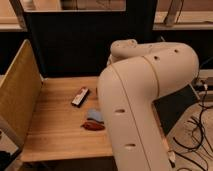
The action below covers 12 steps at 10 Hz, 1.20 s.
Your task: Stand the bottle upright
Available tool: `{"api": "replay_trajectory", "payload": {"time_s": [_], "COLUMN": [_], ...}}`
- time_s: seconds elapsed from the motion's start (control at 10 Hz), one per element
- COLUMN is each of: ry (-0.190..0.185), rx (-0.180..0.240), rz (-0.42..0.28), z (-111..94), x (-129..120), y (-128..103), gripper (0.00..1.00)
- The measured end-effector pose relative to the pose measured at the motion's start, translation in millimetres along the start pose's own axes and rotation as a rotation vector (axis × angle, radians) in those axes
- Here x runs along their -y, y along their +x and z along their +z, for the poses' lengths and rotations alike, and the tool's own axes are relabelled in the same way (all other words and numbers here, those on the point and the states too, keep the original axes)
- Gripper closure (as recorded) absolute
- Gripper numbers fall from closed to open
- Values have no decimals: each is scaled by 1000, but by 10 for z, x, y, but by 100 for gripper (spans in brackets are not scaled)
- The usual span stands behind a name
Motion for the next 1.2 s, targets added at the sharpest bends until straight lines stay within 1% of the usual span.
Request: {"api": "replay_trajectory", "payload": {"time_s": [0.3,0.5,0.6,0.8,1.2], "ry": [-14,-38,-55,-74,-68], "rx": [9,34,54,83,121], "rz": [-10,-15,-7,-12,-35], "z": [-119,-149,-157,-161,-137], "x": [-186,-338,-409,-488,-454], "y": [177,242,263,250,150], "gripper": [80,80,80,80,80]}}
